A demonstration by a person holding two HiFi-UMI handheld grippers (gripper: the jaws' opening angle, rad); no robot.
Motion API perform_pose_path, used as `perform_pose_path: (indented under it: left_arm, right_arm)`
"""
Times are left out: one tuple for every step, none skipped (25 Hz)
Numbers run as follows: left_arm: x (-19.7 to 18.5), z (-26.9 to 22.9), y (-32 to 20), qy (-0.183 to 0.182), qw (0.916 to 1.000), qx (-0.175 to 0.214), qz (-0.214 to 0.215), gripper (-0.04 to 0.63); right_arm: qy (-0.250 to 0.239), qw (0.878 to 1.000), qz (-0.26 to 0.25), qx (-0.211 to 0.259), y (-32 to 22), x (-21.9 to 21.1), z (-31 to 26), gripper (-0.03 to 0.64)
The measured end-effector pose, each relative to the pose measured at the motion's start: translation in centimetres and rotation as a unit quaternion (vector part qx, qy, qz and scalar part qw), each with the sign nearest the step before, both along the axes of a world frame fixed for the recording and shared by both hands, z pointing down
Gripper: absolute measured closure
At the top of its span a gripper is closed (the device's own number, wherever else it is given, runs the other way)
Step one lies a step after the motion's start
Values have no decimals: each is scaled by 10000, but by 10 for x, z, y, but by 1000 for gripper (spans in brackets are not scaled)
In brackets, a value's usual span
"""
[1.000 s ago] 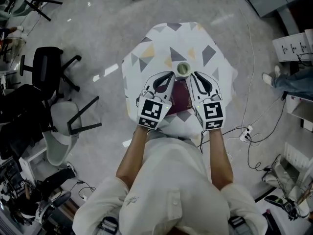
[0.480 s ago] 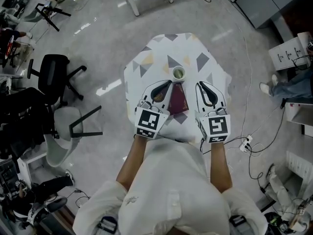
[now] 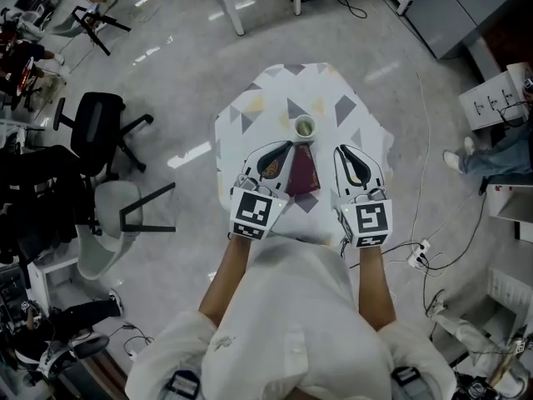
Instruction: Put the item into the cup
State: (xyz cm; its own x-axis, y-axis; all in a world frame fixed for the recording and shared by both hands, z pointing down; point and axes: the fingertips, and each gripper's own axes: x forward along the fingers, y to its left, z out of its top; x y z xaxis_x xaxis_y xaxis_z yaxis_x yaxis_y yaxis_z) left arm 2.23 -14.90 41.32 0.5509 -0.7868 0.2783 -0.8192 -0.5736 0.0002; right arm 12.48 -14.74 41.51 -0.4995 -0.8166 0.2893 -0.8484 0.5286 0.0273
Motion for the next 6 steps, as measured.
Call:
perform_pose_path:
  left_arm:
    - [0, 0, 1, 1, 10000, -1, -8, 581]
    - [1, -1, 1, 2, 10000, -1, -14, 581]
    - [1, -1, 1, 2, 10000, -1, -18, 582]
    - [1, -1, 2, 3, 10000, 0, -21, 583]
    - [2, -2, 3, 3, 10000, 1, -24, 582]
    - [3, -2, 3, 2, 10000, 3, -26, 583]
  right_arm:
    - [0, 10000, -14, 1, 0, 0, -1, 583]
    - [2, 10000, -26, 0, 0, -1, -1, 583]
    - [5, 10000, -37, -1, 0, -1, -2, 584]
    - [8, 10000, -45, -1, 0, 0, -2, 584]
    - [11, 10000, -53, 2, 1, 0, -2, 584]
    - [14, 10000, -60, 5, 1, 0, -3, 584]
